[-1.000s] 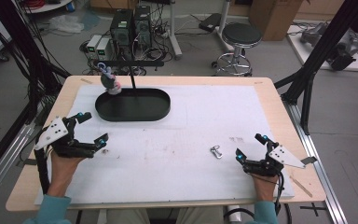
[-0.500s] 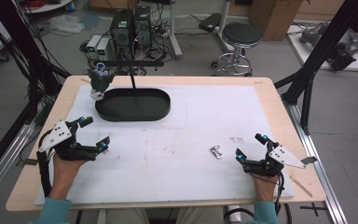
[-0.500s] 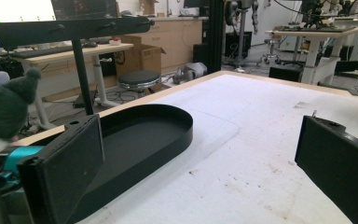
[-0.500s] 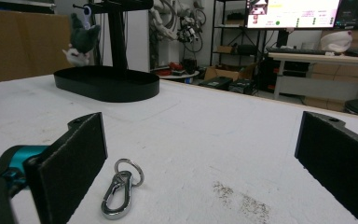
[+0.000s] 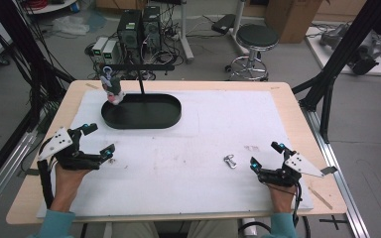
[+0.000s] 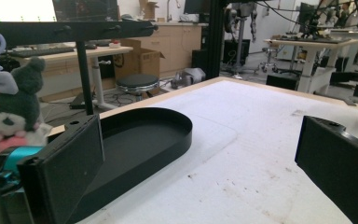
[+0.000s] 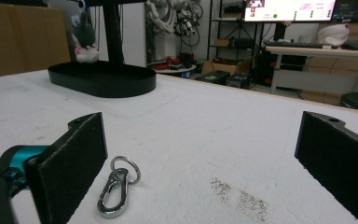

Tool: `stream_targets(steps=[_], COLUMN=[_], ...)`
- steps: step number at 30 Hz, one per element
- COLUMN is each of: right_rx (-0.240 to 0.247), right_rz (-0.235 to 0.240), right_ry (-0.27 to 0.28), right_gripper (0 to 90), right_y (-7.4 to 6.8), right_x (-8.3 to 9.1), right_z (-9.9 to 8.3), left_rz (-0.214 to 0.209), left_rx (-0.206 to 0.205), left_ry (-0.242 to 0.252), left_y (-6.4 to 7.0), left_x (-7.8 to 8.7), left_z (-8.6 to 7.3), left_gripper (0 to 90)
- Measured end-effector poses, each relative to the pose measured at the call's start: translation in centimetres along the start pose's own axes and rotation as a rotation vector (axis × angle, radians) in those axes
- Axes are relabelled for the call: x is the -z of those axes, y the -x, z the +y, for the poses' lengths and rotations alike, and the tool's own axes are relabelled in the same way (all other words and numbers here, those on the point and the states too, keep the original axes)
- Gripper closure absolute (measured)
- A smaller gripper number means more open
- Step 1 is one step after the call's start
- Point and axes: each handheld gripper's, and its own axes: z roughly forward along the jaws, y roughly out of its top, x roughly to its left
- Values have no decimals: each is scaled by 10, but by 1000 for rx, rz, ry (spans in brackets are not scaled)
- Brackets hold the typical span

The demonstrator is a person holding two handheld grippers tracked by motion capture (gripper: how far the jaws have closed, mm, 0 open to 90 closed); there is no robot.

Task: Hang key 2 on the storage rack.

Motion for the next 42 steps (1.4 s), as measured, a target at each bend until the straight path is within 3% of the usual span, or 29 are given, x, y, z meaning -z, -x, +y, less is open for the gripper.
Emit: stream_targets(steps=[2, 7, 17, 25, 29, 34, 42], right_rx=[9, 36, 81, 181, 204, 229, 322], right_rz=[7, 44, 199, 364, 419, 488, 573], right_ry=[-18, -51, -173, -275, -293, -358, -483], right_gripper=[14, 14, 14, 14, 17, 17, 20], right_y=[0, 2, 12, 15, 17, 20, 16], right_x=[-2, -7, -19, -34, -42, -54, -76], right_z=[1, 15, 51, 71, 80, 90, 93], left_rz=[9, 10, -3, -30, -36, -36, -35], left_rx=[-17, -16, -42, -24, -23, -26, -23], left_ry=[-7, -10, -17, -2, -10, -14, -18], left_y=[0, -1, 1, 1, 1, 2, 1], left_x=[0, 0, 0, -1, -1, -2, -2], left_z=[0, 0, 0, 2, 2, 1, 1], left_gripper=[17, 17, 17, 17, 17, 17, 17])
